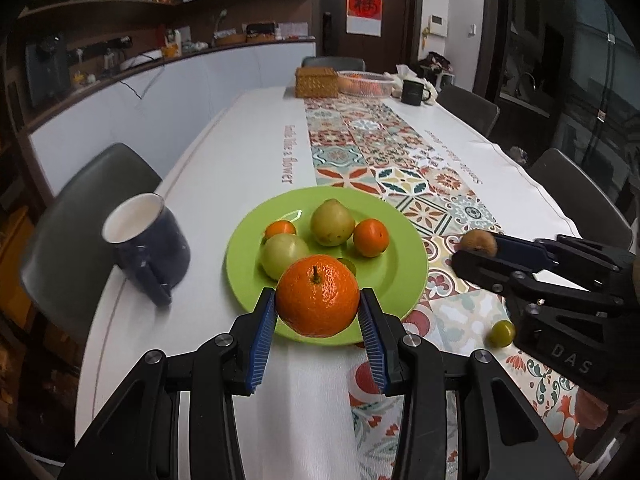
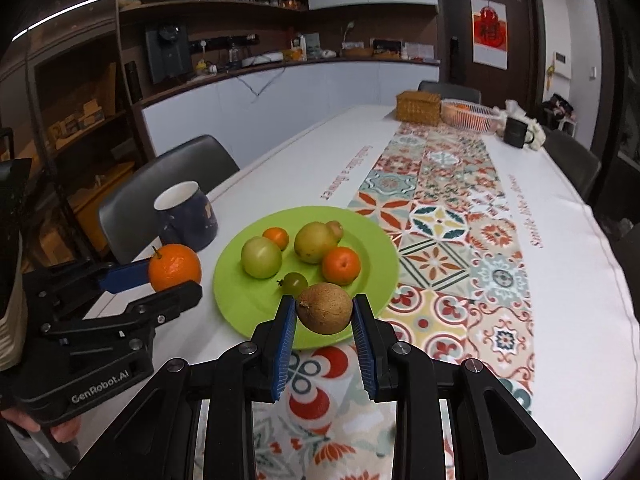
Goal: Organize fruits
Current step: 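Carry the orange and brown kiwi over the green plate, then open both grippers to drop the orange and kiwi onto the plate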
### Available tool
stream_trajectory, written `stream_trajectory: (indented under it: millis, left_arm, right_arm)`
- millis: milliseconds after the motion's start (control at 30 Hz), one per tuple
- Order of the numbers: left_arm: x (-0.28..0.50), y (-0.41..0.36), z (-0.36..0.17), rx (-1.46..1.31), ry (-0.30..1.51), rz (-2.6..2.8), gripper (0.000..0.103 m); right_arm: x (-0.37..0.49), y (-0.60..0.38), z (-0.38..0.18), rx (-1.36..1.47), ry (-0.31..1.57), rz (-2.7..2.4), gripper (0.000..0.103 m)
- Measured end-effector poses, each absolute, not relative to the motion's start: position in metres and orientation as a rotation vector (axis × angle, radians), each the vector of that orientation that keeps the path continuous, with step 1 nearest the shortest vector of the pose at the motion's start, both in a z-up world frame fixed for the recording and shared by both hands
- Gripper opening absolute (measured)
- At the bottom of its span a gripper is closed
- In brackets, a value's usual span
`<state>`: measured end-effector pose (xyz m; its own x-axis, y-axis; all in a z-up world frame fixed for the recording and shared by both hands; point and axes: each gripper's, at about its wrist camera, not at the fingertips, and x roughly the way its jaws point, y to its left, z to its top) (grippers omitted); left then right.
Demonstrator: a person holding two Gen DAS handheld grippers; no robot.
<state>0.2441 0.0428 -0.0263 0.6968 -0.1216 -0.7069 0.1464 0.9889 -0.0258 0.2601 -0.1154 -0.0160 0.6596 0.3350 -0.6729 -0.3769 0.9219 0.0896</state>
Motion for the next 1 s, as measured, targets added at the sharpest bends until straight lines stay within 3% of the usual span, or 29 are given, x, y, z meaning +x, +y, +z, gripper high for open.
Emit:
stream_trajectory:
  millis: [633,700,800,1000]
  left_arm:
    - [0.307,0.050,-0.069,0.028,0.926,-0.194,0.041]
    - [0.308,0.050,-0.071,0.036,0.927,-0.185,0.045]
    - [0.304,0.051,-0.067,0.035,0.906,-0.169,0.053]
    - [0.285,0.050,-0.050,0.047,0.858,-0.137,0.060]
  right_arm:
    - [0.322,-0.097,-0.055,-0.050,0.923,0.425,0.030]
    - [0.323,-0.098,-0.056,-0.038,0.921,0.430,0.031]
    - [0.322,-0.100,-0.055,-0.034,0.909,0.427,0.044]
    - [0.307,-0.113,-0.044,-0.030,0.868,0.400,0.045]
